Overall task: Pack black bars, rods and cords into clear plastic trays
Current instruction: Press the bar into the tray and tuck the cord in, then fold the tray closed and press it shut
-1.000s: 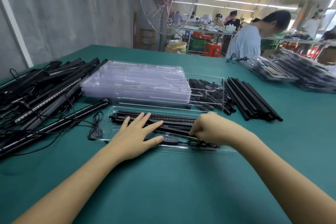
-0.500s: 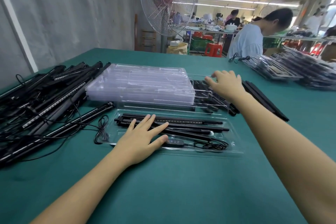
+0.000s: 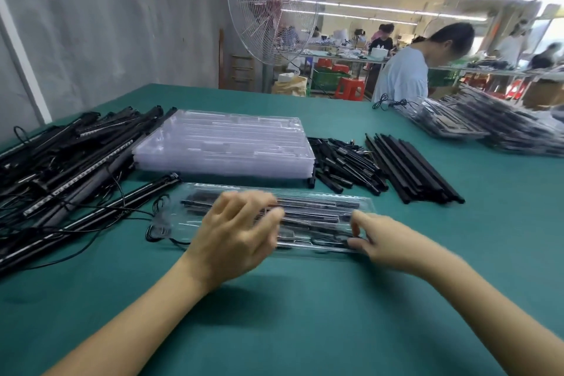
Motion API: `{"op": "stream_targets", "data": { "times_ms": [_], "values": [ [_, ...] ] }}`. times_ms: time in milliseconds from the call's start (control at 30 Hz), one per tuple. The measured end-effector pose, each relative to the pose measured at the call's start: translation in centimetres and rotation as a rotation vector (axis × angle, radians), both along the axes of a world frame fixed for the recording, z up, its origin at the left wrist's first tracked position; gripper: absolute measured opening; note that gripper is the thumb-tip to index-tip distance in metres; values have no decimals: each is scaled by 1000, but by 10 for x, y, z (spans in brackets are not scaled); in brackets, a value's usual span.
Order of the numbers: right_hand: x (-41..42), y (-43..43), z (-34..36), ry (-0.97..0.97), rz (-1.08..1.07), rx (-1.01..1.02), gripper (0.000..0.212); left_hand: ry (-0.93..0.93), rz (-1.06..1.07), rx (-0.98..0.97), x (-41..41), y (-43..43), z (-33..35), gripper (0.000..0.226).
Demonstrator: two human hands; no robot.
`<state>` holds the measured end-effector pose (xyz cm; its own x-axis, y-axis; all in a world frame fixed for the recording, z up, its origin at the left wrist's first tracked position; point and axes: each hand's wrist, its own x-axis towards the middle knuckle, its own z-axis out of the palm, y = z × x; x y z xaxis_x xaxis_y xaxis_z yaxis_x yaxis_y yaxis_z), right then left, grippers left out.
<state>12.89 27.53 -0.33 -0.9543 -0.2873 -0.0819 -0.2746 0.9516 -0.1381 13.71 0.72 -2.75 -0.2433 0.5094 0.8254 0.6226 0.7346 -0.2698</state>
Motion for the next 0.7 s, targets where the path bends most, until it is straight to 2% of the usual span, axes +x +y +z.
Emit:
{"op": "stream_targets", "data": {
  "times_ms": [67,133,200,233,367,467,533,700],
  "values": [
    [3,5,-13,44,-17,-70,20,-233,152,14,-5,-3,1,36],
    [2,11,-15,8,-36,-150,20,-635,343,16,-12,-12,-3,52],
    [-2,13,-11,-50,-66,-207,23,-998,504,-82,-21,-24,-17,59],
    [-4,14,-10,-56,-87,-231,26,-1092,553,-141,-24,-27,-23,61],
    [-9,17,-10,47,-297,-272,52,-1146,565,-197,-28,-28,-26,64],
    [-9,20,-13,-11,-494,-268,51,-1183,576,-222,-28,-28,-23,64],
    [-10,24,-12,-90,-545,-297,53,-1198,578,-224,-28,-27,-22,65],
    [-7,29,-3,-301,-568,-694,35,-1175,556,-186,-27,-27,-24,84]
  ]
}}
